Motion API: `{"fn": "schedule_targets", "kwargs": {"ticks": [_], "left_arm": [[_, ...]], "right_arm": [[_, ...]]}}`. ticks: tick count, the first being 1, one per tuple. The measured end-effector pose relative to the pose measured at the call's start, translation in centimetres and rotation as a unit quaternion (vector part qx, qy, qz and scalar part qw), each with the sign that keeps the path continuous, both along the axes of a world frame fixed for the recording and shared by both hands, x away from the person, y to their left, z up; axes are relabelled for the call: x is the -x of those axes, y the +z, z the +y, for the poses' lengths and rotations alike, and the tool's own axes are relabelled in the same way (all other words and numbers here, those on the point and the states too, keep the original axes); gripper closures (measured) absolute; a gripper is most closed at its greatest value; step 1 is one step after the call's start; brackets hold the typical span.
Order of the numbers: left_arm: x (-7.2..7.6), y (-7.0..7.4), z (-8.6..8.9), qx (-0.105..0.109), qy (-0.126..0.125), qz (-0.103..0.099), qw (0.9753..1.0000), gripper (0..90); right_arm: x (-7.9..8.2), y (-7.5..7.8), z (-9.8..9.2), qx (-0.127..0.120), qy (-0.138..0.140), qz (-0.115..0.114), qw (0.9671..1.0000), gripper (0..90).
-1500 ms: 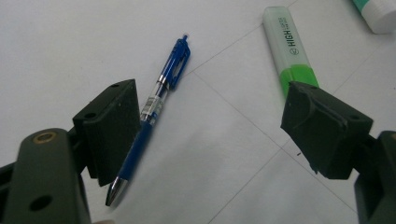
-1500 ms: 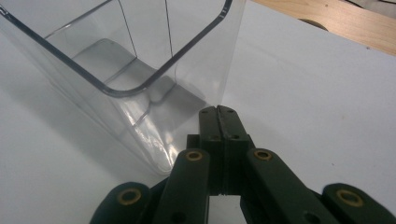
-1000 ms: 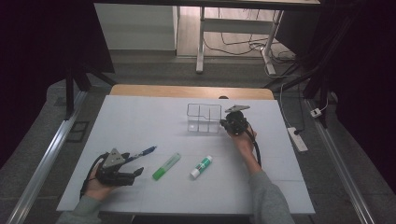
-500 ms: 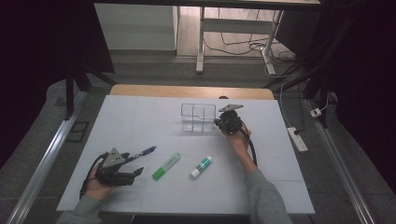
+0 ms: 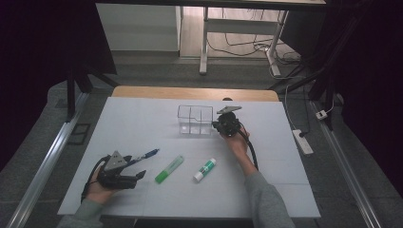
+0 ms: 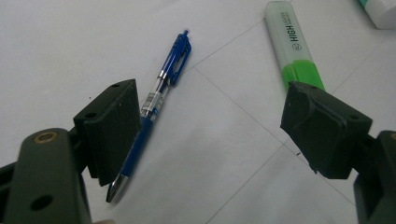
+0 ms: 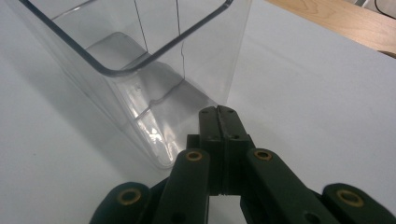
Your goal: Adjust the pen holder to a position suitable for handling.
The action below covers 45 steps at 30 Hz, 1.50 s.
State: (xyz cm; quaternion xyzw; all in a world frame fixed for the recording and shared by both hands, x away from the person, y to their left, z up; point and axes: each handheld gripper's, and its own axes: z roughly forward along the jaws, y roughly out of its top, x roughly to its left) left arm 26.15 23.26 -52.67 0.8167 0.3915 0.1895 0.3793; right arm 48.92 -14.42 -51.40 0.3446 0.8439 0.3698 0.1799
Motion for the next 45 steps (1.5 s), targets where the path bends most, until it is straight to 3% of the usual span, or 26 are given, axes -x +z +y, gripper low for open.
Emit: {"fn": "schedule_targets", "kwargs": {"ticks": [11,23,34,39,45], "left_arm": [[0.0,-0.1,0.0,-0.001,0.002,0.0,1.0,19.4],[0.0,-0.1,0.2,0.001,0.004,0.0,1.0,19.4],[0.0,-0.1,0.1,-0.002,0.003,0.001,1.0,19.4],[-0.1,-0.2,0.2,-0.002,0.001,0.001,1.0,19.4],[-0.1,-0.3,0.2,-0.003,-0.002,0.002,1.0,19.4]], "right_arm": [[-0.2,0.0,1.3,-0.001,0.011,-0.002,0.9999,89.1],[0.0,0.5,0.0,-0.02,0.006,0.002,0.9998,89.1],[2.4,1.1,-2.2,-0.027,0.002,0.0,0.9996,89.1],[4.2,1.0,-3.2,-0.017,0.009,0.001,0.9998,89.0],[6.6,0.8,-4.5,-0.013,0.02,-0.003,0.9997,70.4]]}}
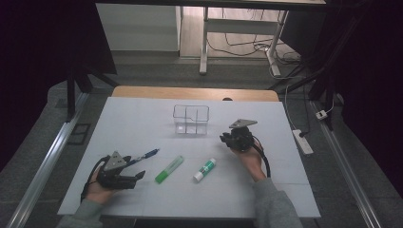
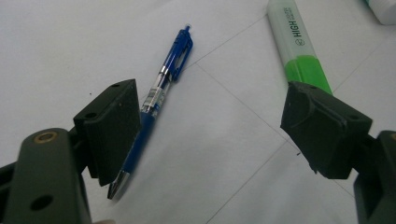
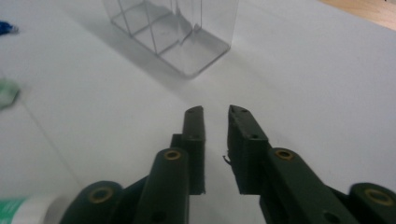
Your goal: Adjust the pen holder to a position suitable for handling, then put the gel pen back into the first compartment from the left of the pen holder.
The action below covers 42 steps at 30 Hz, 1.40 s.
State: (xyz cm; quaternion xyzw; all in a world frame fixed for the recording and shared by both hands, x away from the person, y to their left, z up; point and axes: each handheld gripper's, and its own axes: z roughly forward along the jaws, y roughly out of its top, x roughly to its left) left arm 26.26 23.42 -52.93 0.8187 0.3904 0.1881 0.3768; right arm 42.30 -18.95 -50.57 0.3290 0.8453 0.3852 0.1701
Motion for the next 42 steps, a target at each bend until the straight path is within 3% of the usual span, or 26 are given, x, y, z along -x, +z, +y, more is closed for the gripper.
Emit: {"fn": "schedule_targets", "kwargs": {"ticks": [5,9,12,21,24,27,33,42], "left_arm": [[-0.2,0.0,0.1,0.002,0.0,0.0,1.0,19.3],[-0.2,-0.1,0.1,0.001,-0.001,0.001,1.0,19.4],[-0.2,0.0,0.2,0.002,0.001,0.001,1.0,19.4],[-0.3,0.1,0.4,0.004,0.006,-0.001,1.0,19.4],[-0.4,0.1,0.4,0.007,0.008,-0.001,0.9999,19.5],[-0.4,0.1,0.4,0.006,0.008,0.0,1.0,19.5],[-0.5,0.2,0.5,0.004,0.009,0.001,1.0,19.5],[-0.2,0.4,0.5,-0.004,0.011,0.0,0.9999,19.5]], "right_arm": [[2.0,0.3,-1.6,-0.016,-0.012,-0.008,0.9998,56.8],[3.4,0.8,-2.8,-0.03,-0.004,-0.009,0.9995,49.7],[4.6,1.1,-3.7,-0.027,0.005,-0.014,0.9995,45.3],[7.4,1.1,-7.2,-0.041,0.008,-0.014,0.999,38.7],[8.3,1.2,-7.9,-0.025,0.012,-0.019,0.9994,36.8],[9.0,1.0,-8.8,-0.031,0.012,-0.017,0.9993,36.1],[9.3,0.6,-9.5,-0.038,0.008,-0.01,0.9992,35.4],[8.9,0.3,-9.2,-0.016,0.019,-0.008,0.9997,34.9]]}}
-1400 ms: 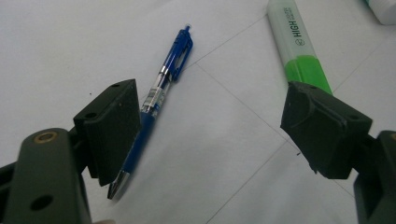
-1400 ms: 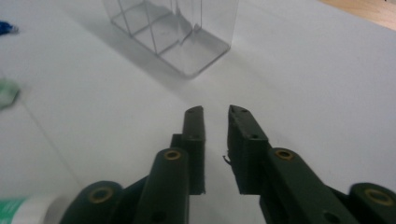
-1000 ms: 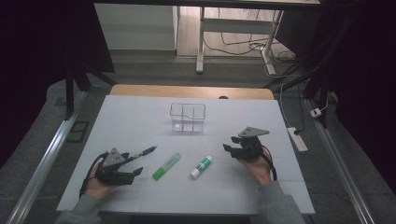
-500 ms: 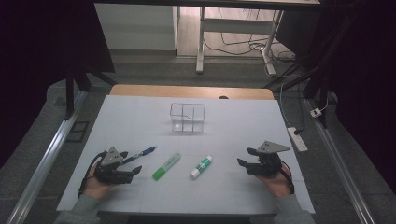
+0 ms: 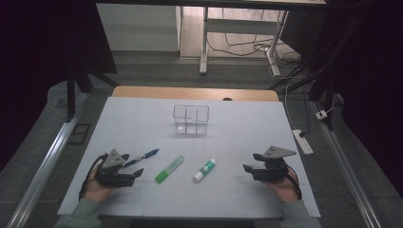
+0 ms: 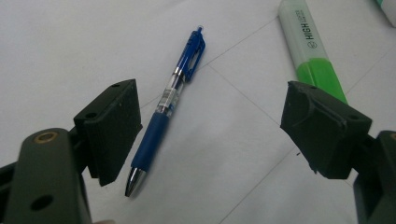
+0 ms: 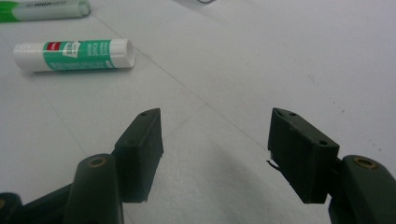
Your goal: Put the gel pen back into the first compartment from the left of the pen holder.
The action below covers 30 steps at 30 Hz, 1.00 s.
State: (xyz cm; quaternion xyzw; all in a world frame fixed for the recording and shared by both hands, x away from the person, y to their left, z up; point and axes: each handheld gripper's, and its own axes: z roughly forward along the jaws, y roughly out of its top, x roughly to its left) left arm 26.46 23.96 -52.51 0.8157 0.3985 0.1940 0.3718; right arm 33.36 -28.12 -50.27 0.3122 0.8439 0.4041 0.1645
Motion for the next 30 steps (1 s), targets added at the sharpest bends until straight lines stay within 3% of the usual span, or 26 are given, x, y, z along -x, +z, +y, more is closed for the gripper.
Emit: {"fn": "schedule_targets", "kwargs": {"ticks": [14,22,30], "left_arm": [[0.2,1.4,-0.4,-0.023,0.014,-0.002,0.9996,19.5],[-0.7,3.4,-1.3,-0.056,-0.007,0.007,0.9984,19.5],[-1.7,4.4,-1.2,-0.061,-0.014,0.017,0.9979,19.5]], "right_arm": [[0.1,0.2,0.0,-0.002,0.003,-0.004,1.0,34.9],[0.0,0.2,0.3,-0.001,0.007,-0.005,1.0,34.2],[0.1,0.3,0.0,-0.011,0.003,-0.002,0.9999,34.1]]}}
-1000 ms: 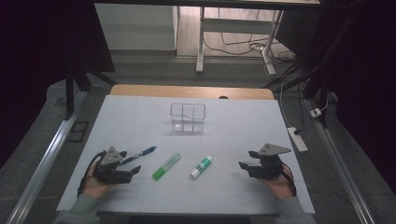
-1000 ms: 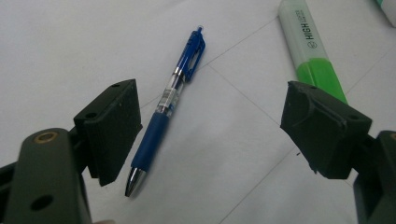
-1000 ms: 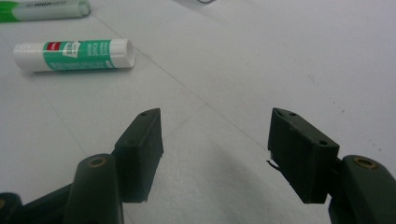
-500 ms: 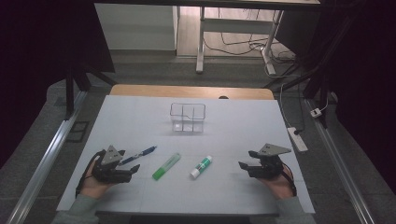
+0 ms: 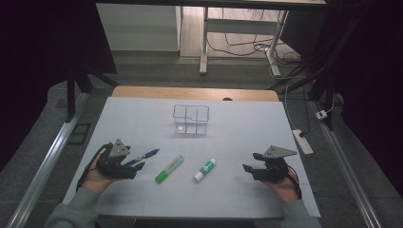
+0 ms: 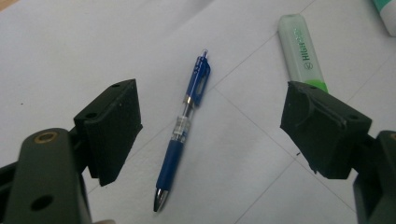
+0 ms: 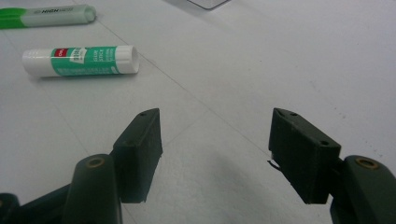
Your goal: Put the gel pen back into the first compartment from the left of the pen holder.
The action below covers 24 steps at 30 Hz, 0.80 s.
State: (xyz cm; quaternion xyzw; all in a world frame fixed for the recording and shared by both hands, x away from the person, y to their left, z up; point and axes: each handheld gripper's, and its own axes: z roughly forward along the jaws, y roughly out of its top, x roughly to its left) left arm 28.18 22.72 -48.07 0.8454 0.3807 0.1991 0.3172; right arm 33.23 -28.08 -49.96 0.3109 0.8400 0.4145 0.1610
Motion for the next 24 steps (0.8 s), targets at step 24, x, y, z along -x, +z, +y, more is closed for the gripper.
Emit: {"fn": "schedule_targets", "kwargs": {"ticks": [24], "left_arm": [[-4.1,0.8,0.0,-0.06,-0.026,0.067,0.9956,21.9]], "right_arm": [[0.1,0.1,-0.5,-0.006,-0.005,0.001,1.0,33.1]]}}
